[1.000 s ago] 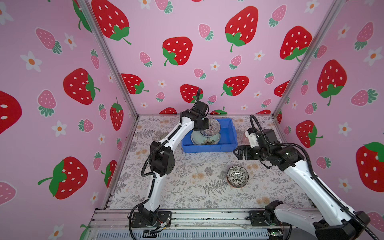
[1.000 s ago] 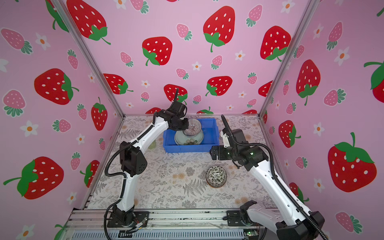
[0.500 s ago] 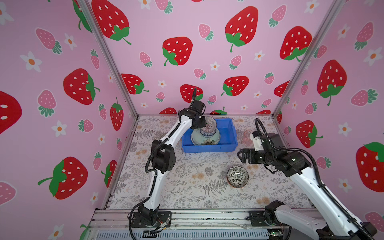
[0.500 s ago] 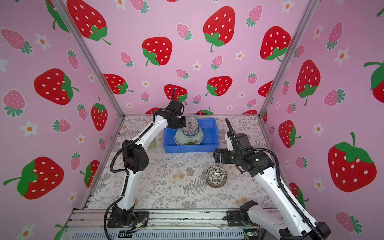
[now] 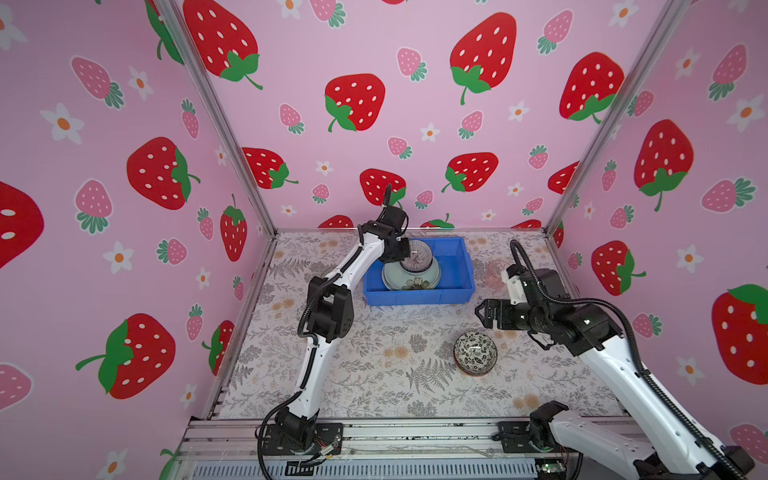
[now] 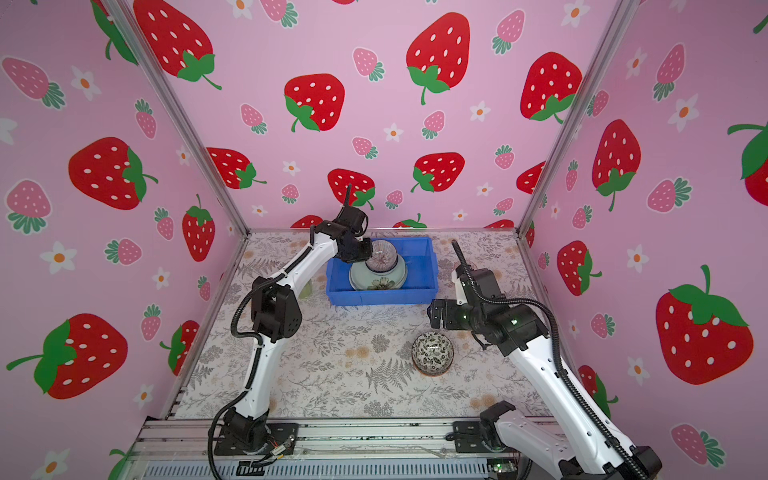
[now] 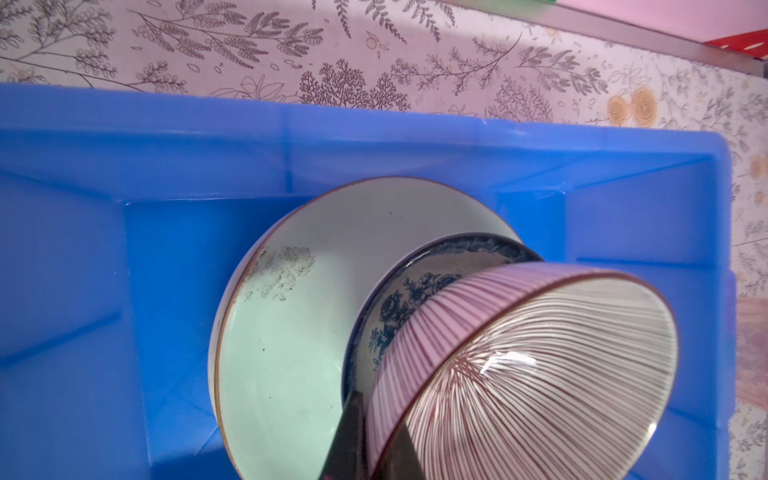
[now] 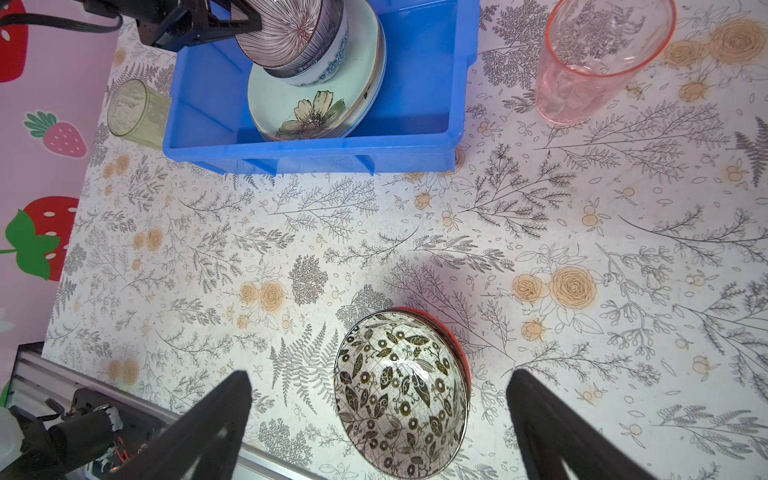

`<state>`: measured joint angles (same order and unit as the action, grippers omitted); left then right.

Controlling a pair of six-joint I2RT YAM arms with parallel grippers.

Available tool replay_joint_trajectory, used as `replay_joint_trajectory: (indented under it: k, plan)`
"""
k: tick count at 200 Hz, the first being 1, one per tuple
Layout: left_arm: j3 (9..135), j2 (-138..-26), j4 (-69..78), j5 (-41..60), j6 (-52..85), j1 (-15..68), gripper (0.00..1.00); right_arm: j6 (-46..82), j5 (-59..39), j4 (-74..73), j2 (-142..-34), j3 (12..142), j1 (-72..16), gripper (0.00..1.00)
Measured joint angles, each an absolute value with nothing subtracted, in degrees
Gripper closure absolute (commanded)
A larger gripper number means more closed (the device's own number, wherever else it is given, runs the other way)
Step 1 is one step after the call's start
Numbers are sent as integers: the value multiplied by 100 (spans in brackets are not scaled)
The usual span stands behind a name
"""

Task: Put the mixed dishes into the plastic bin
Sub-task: 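Lower the striped bowl into the bin onto the blue-and-white bowl with the left gripper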

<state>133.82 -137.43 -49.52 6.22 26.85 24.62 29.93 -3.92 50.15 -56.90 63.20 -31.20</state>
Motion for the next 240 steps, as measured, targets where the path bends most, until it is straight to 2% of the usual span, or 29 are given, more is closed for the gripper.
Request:
replay_joint_trajectory:
  k: [71, 73, 78, 240]
  plan:
    - [13380, -13743, -4943, 934, 2681, 2425, 95, 2991, -412, 4963, -5929, 6320, -3120, 1]
    - [13382, -13743, -4945, 947, 2681, 2425, 92, 2991, -412, 4960, -5931, 6320, -3120, 1]
    - [13380, -13743, -4945, 969, 2681, 2425, 90, 2991, -412, 4954, -5935, 6320, -3120, 1]
    - [13380, -13751, -4897, 1144, 2683, 2403, 81, 2917, -414, 4880, -6123, 6320, -3096, 1]
